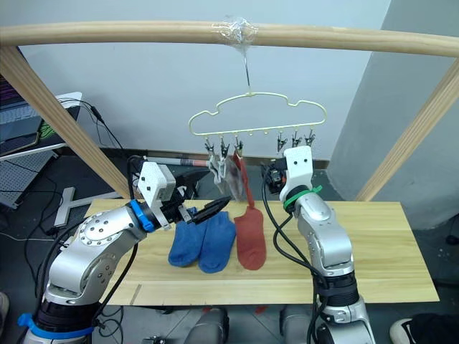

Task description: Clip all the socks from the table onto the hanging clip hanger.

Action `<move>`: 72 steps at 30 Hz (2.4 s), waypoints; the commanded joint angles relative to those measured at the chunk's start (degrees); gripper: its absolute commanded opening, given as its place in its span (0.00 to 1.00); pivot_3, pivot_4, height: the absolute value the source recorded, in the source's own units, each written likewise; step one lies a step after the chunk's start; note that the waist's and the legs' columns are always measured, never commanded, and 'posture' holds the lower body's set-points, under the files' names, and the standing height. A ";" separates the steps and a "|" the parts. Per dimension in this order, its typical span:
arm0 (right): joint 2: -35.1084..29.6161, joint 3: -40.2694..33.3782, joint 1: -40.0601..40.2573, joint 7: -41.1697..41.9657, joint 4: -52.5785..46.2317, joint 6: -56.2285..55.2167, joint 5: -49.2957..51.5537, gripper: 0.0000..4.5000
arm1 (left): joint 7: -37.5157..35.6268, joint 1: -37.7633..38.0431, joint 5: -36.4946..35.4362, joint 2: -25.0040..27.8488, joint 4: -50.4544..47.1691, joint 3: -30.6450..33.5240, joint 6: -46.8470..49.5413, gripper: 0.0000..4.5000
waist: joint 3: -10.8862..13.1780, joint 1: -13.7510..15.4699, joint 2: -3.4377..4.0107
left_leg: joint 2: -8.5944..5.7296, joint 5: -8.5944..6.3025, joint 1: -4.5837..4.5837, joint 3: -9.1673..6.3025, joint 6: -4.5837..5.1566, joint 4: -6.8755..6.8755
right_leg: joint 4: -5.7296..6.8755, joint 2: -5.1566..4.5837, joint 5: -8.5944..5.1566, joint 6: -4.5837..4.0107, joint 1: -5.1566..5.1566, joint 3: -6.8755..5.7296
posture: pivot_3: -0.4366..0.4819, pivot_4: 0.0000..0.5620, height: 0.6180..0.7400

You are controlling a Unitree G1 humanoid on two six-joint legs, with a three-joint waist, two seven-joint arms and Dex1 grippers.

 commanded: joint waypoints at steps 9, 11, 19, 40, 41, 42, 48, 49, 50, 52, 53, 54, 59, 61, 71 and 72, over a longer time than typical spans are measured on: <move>3.45 -3.94 -6.31 -5.02 5.91 -3.26 1.18 0.45 | 1.22 -3.81 0.60 -1.83 -0.52 1.48 -1.45 1.00 | 0.00 -0.05 0.01 | 0.00 0.00 0.03 -0.01 0.01 0.00 | 0.05 0.01 0.01 0.01 0.00 -0.02 | 0.58 0.33 1.00; 3.53 -4.33 -8.26 -5.14 8.59 -4.35 1.11 0.45 | 1.47 -4.30 0.59 -2.05 -0.42 1.37 -1.08 1.00 | 0.00 -0.06 0.01 | 0.00 0.00 0.02 -0.01 0.01 0.01 | 0.04 0.01 0.02 0.03 0.01 -0.01 | 0.58 0.33 1.00; 3.69 -5.96 -13.13 -5.60 16.17 -7.94 1.85 0.45 | 1.20 -4.68 0.40 -2.15 -0.78 1.51 -0.78 1.00 | 0.01 -0.07 0.01 | 0.00 0.00 0.03 -0.02 0.01 0.00 | 0.06 0.01 0.10 0.16 0.03 -0.03 | 0.59 0.32 1.00; 3.64 -4.80 -17.53 -4.55 20.92 -12.41 1.70 0.45 | 1.95 -8.12 -0.70 -3.35 -0.81 1.77 -0.12 1.00 | 0.01 -0.05 0.02 | 0.00 0.01 0.04 -0.03 0.01 0.00 | 0.09 0.02 0.15 0.21 0.03 -0.03 | 0.60 0.32 1.00; 3.68 -4.77 -17.65 -4.57 21.06 -12.58 1.68 0.45 | 1.97 -8.32 -0.82 -3.39 -0.70 1.85 -0.04 1.00 | 0.01 -0.04 0.02 | 0.00 0.01 0.03 -0.03 0.01 0.00 | 0.09 0.02 0.15 0.22 0.03 -0.03 | 0.60 0.32 1.00; 3.69 -4.73 -17.77 -4.56 21.22 -12.72 1.66 0.45 | 2.10 -8.42 -1.04 -3.47 -0.64 1.98 0.22 1.00 | 0.01 -0.05 0.02 | 0.00 0.01 0.04 -0.03 0.01 0.00 | 0.10 0.02 0.15 0.21 0.03 -0.03 | 0.60 0.32 1.00; 3.24 -4.73 -17.98 -4.52 22.04 -13.21 1.66 0.45 | 2.51 -8.41 -1.46 -3.62 -0.96 2.34 1.04 1.00 | 0.01 -0.05 0.02 | 0.00 0.01 0.04 -0.03 0.01 0.00 | 0.10 0.02 0.16 0.21 0.03 -0.03 | 0.60 0.33 1.00; 3.11 -4.71 -18.01 -4.47 22.12 -13.26 1.65 0.45 | 2.50 -8.37 -1.46 -3.64 -1.05 2.33 1.11 1.00 | 0.01 -0.06 0.02 | 0.00 0.01 0.04 -0.03 0.01 0.00 | 0.10 0.02 0.15 0.22 0.03 -0.03 | 0.60 0.33 1.00; 3.03 -4.69 -18.04 -4.43 22.20 -13.31 1.65 0.45 | 2.48 -8.34 -1.47 -3.66 -1.09 2.32 1.14 1.00 | 0.01 -0.05 0.02 | 0.00 0.01 0.04 -0.03 0.01 0.00 | 0.10 0.02 0.15 0.22 0.03 -0.03 | 0.60 0.33 1.00; 2.82 -4.62 -18.15 -4.26 22.54 -13.54 1.65 0.45 | 2.45 -8.29 -1.30 -3.65 -0.94 2.23 0.97 1.00 | 0.01 -0.05 0.02 | 0.00 0.01 0.04 -0.03 0.01 0.00 | 0.10 0.02 0.16 0.21 0.03 -0.03 | 0.60 0.33 1.00; 2.62 -4.58 -18.22 -4.22 22.70 -13.66 1.55 0.45 | 2.54 -8.26 -1.33 -3.69 -1.01 2.25 1.01 1.00 | 0.01 -0.05 0.02 | 0.00 0.01 0.04 -0.03 0.01 0.00 | 0.10 0.02 0.15 0.21 0.03 -0.03 | 0.60 0.33 1.00; 2.41 -4.58 -18.32 -4.15 22.91 -13.79 1.51 0.45 | 2.65 -8.31 -1.37 -3.76 -1.10 2.23 1.08 1.00 | 0.01 -0.05 0.02 | 0.00 0.01 0.04 -0.03 0.01 0.00 | 0.10 0.02 0.15 0.21 0.03 -0.03 | 0.60 0.33 1.00; 1.86 -4.66 -18.52 -4.11 23.19 -14.17 1.48 0.16 | 2.77 -8.26 -1.34 -3.95 -1.27 2.10 1.13 1.00 | 0.01 -0.05 0.02 | 0.00 0.01 0.04 -0.03 0.01 0.00 | 0.11 0.02 0.15 0.21 0.03 -0.03 | 0.60 0.33 1.00; 1.71 -4.73 -18.57 -4.11 23.27 -14.25 1.56 0.06 | 2.78 -8.20 -1.27 -4.07 -1.28 2.01 1.12 1.00 | 0.01 -0.05 0.02 | 0.00 0.01 0.04 -0.03 0.01 0.00 | 0.11 0.02 0.16 0.21 0.03 -0.03 | 0.60 0.33 1.00; -0.19 -4.58 -17.61 -2.31 21.45 -11.58 2.06 0.01 | 7.12 -0.96 6.15 -5.36 5.41 -5.64 6.97 1.00 | 0.02 -0.13 0.09 | 0.00 0.01 0.06 -0.01 0.01 0.00 | 0.10 0.02 0.14 0.19 0.05 0.00 | 0.57 0.35 1.00; -0.95 -4.38 -17.38 -1.92 20.92 -10.50 1.92 0.01 | 8.25 0.05 8.23 -6.65 8.55 -8.07 7.16 1.00 | 0.05 -0.17 0.13 | -0.02 0.00 0.11 0.00 0.02 0.00 | 0.10 0.01 0.14 0.20 0.10 0.02 | 0.56 0.36 1.00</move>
